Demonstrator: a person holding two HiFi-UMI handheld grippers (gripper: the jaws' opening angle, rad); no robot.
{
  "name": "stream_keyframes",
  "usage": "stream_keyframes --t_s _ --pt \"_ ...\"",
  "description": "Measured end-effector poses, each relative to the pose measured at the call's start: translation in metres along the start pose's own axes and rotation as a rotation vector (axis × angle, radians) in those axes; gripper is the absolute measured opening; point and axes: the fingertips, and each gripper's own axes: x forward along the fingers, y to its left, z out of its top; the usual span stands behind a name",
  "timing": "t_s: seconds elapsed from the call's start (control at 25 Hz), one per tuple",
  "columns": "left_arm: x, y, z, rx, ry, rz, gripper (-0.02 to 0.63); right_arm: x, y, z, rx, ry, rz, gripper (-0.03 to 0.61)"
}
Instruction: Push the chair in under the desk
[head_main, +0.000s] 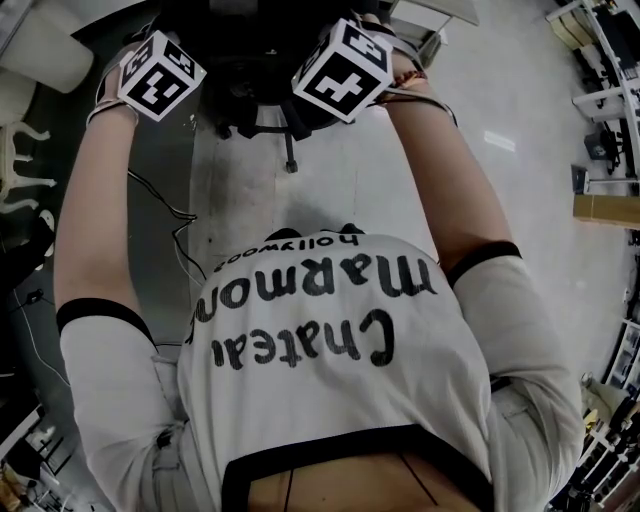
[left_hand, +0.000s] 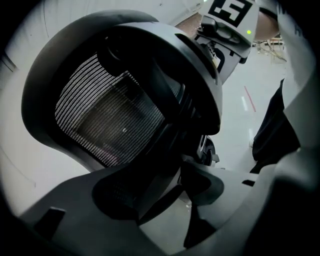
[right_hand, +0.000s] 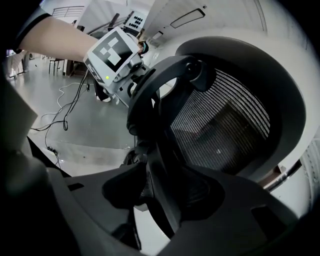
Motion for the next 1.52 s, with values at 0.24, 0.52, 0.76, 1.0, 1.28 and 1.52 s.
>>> stream_keyframes --t_s 0.24,0.52,0.76,1.0,1.28,1.52 --pt "0.003 0.005 -0.003 -0.005 0.015 0.012 0.273 0.003 0.003 0.005 -0.039 0.002 -0.007 0.223" --pt "0.002 0.006 -0.004 -0.017 0.011 0.033 0.273 0.004 0.004 0.007 -0.045 0.011 -0.020 0.230" --pt "-0.003 0.004 -0.007 0.074 -0.023 0.090 0.273 0.005 0.003 0.004 -0.053 0.006 -0.011 0.208" --pt "-0.058 0.003 0.001 -0.098 -0.228 0.135 0.272 0.007 0.003 0.000 -0.036 0.010 0.017 0.213" --pt "-0.130 -0.039 0.035 -0.664 -0.558 0.102 0.114 0.005 -0.003 0.001 -0.049 -0.008 0.012 0.204" --pt "-0.179 -0.073 0.055 -0.875 -0.709 0.000 0.023 0.000 0.003 0.002 -0.022 -0.018 0.028 0.196"
